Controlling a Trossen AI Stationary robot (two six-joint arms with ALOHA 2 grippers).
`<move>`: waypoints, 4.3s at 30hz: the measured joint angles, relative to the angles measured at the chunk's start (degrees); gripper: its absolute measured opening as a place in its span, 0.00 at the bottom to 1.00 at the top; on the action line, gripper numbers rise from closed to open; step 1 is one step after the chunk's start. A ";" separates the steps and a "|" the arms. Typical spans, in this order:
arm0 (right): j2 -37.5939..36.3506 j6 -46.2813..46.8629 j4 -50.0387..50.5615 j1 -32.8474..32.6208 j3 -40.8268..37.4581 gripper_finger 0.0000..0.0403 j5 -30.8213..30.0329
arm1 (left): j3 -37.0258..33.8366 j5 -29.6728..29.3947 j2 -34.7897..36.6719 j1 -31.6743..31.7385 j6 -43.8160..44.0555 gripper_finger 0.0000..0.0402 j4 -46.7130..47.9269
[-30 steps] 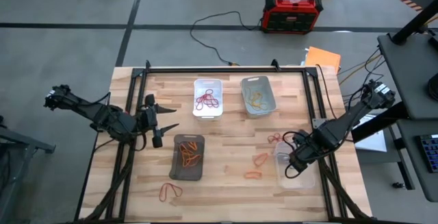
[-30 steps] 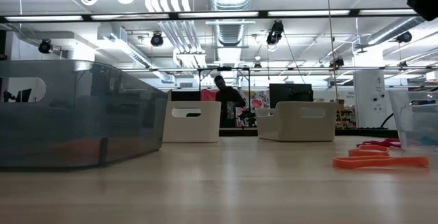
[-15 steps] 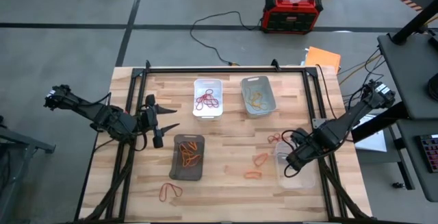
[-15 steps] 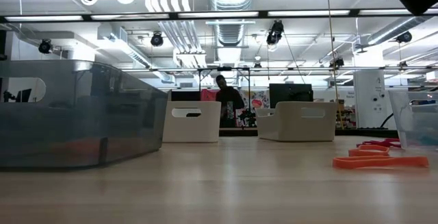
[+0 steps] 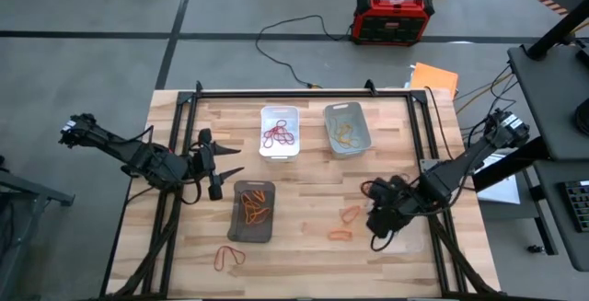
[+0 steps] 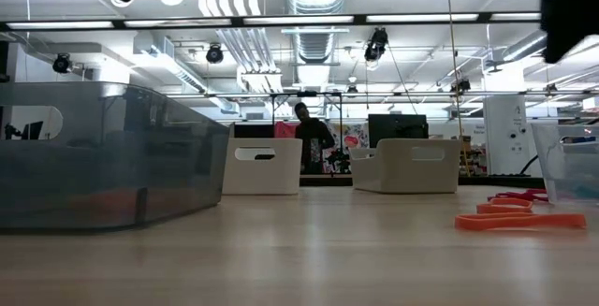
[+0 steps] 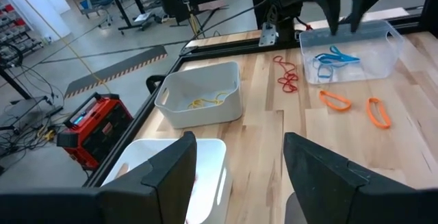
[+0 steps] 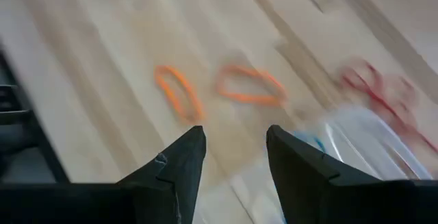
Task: Sort rubber bands into baskets
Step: Put the orange rubber band into the black bin
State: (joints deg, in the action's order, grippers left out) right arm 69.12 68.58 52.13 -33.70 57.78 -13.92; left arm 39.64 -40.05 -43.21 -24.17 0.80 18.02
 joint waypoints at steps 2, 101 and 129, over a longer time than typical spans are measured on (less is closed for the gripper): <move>1.76 -4.87 -4.97 0.79 0.00 0.37 -0.50 | 0.02 0.00 -0.38 -0.01 0.00 0.51 -0.54; 38.90 -78.64 -40.61 19.09 29.55 0.02 -4.26 | 0.07 1.33 -11.06 -2.82 7.27 0.51 -6.79; 48.22 -74.98 -57.57 22.43 29.81 0.13 -4.10 | 0.07 1.77 -5.85 -3.80 8.55 0.51 -3.65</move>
State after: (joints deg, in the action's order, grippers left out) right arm 117.34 -6.40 -5.44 -11.27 87.59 -18.02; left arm 39.70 -38.28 -49.06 -27.97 9.35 14.37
